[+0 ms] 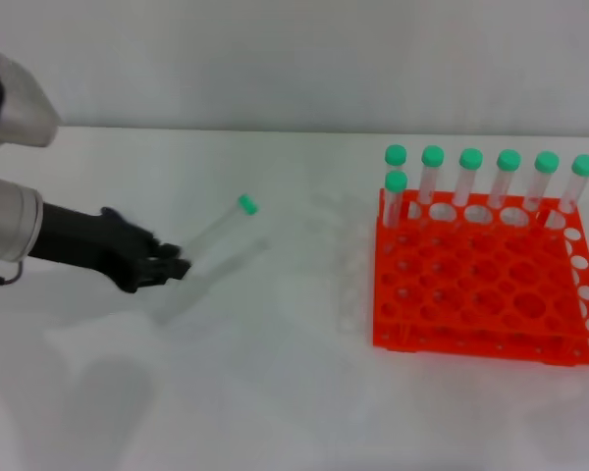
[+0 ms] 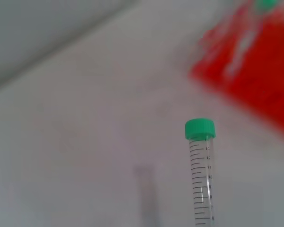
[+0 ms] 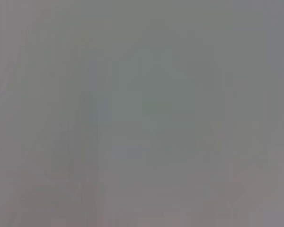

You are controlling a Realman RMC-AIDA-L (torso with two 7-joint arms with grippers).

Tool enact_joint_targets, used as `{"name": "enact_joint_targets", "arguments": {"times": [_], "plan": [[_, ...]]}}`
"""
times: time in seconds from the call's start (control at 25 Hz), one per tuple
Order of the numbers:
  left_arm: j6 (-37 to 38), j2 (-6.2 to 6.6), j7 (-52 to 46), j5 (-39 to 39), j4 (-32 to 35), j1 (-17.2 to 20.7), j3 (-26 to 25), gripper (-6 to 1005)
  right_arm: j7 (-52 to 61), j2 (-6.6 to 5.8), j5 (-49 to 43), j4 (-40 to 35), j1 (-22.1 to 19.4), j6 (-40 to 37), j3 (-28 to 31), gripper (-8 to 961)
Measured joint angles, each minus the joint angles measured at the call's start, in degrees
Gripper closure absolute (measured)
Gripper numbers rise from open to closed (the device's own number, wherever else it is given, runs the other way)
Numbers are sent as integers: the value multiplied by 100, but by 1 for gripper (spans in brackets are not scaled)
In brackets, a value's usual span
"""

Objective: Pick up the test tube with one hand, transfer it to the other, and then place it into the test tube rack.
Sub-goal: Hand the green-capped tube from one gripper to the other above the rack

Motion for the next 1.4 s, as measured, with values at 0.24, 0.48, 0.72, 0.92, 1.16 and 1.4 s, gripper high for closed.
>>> {"name": "enact_joint_targets", "arguments": {"times": [0.24, 0.48, 0.72, 0.92, 1.16, 1.4], "plan": [[1206, -5, 1023, -769, -86, 203, -1, 808, 456, -123, 0, -92, -70, -545, -875, 115], [1332, -59, 1394, -851, 47, 68, 4, 807, 1445, -331, 2, -84, -77, -1369, -1778, 116], [1307, -70, 1462, -1035, 453, -226, 8, 805, 1872, -325, -73, -51, -59, -1811, -2206, 117], [1024, -91, 1371, -978, 878, -518, 8, 803, 1991, -133, -410, -63, 44, -1782, -2247, 118], [540, -96, 1227, -774, 1537, -758, 1, 801, 1996, 4, -584, -120, 208, -1677, -2359, 118], [120, -98, 1155, -644, 2257, -864, -2, 800, 2070, 19, -597, -418, 257, -1152, -2469, 119]]}}
